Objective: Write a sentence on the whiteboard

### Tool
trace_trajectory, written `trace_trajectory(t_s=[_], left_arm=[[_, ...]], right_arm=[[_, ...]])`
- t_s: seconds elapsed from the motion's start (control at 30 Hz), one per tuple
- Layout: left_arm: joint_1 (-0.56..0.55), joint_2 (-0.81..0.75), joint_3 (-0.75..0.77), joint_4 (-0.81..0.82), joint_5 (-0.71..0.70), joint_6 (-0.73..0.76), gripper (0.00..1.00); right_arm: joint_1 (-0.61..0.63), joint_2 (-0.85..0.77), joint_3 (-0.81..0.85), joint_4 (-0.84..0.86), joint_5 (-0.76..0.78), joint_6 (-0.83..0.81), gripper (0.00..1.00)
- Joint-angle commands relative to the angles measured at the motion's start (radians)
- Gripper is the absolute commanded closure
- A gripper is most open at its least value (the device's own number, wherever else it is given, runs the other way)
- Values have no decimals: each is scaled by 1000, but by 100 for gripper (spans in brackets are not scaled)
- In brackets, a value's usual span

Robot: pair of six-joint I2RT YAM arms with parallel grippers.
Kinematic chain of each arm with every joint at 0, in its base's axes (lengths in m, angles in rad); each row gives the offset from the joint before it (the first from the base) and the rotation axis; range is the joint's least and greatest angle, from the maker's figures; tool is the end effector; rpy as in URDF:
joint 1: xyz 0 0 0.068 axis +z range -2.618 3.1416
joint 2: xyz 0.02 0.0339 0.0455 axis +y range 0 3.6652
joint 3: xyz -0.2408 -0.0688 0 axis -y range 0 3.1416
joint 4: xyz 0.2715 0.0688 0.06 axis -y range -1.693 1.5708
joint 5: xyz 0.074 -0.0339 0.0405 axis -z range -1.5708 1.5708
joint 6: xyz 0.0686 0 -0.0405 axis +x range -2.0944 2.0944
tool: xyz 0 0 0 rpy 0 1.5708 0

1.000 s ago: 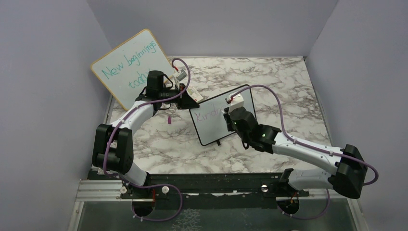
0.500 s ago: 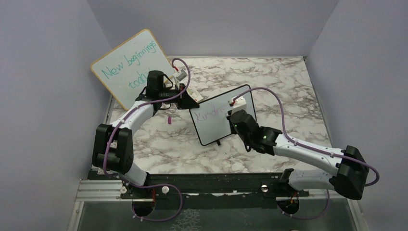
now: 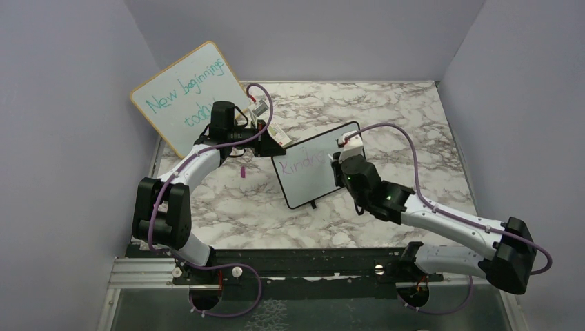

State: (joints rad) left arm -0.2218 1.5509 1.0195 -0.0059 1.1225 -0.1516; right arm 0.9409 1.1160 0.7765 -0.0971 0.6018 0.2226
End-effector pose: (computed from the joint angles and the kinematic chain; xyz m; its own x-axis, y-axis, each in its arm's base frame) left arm 0.3462 -0.1414 0.2153 -0.6220 0.0732 -0.7796 0.7654 0.2666 -0.5857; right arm 0.2131 0.2264 0.2408 -0.3233 -0.1346 -0.9367 -0.3000 0.9534 -0.0334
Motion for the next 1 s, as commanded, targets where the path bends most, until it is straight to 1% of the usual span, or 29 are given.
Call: trace_trajectory(t_s=[0.0,0.47,0.87,0.97], left_arm=[[-16,36,-10,-77,-16,42,100],[-16,37,-10,-79,-13,45,100],[-17,40,-9,-80,-5,44,100],[-18,42,-7,-80,-4,44,100]], right_arm=[[-21,-9,5,45,0,-21,100],[-48,40,16,87,-32,-34,100],[-59,64,18,88,-46,-36,100],[-60,65,19,120,-59,-38,100]])
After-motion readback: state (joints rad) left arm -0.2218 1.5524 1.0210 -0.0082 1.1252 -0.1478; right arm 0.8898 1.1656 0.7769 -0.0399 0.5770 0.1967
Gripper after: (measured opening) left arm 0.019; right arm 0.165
